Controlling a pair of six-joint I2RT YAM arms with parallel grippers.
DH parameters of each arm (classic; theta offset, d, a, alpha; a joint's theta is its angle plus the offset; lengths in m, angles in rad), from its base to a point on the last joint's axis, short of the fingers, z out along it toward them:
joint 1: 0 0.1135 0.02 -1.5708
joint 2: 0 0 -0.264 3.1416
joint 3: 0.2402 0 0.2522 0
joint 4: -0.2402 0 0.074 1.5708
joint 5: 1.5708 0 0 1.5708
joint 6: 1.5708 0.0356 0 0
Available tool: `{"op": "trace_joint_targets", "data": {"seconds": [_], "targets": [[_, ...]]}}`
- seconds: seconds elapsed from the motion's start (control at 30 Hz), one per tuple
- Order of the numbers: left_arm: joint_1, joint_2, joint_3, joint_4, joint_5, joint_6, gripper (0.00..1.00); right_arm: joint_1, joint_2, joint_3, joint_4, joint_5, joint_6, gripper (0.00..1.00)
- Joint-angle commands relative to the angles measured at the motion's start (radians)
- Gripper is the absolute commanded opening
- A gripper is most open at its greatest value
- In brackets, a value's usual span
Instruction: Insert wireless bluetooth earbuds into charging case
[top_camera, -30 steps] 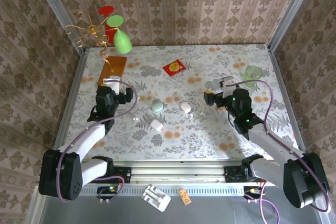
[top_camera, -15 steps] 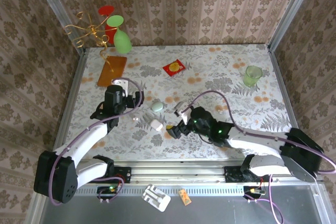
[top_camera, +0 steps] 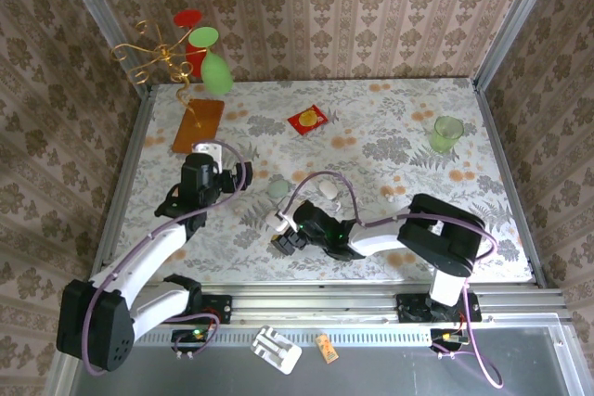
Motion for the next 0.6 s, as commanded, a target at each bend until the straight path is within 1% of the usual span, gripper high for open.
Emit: {"op": "trace_joint_targets", "data": {"seconds": [0.0,0.2,0.3,0.43,0.5,0.57], "targets": [[-0.007,-0.034,-0.022,-0.028,-0.017,-0.022,1.0,0.006,0.043,0.045,0.049,0.035,-0.004,0.89],[-0.005,-0.06,-0.032,-0.037,-0.031,-0.017,1.0,0.004,0.076,0.087,0.005,0.043,-0.003,0.79],[-0.005,-0.06,-0.033,-0.035,-0.032,-0.019,1.0,0.002,0.085,0.1,-0.009,0.039,-0.002,0.71],[-0.005,-0.062,-0.037,-0.034,-0.029,-0.025,1.0,-0.001,0.092,0.111,-0.025,0.026,-0.004,0.64],[-0.004,-0.067,-0.036,-0.033,-0.028,-0.025,1.0,-0.002,0.095,0.118,-0.036,0.02,-0.005,0.58],[-0.004,-0.071,-0.039,-0.033,-0.03,-0.025,1.0,-0.003,0.102,0.131,-0.061,0.014,-0.009,0.58]]}}
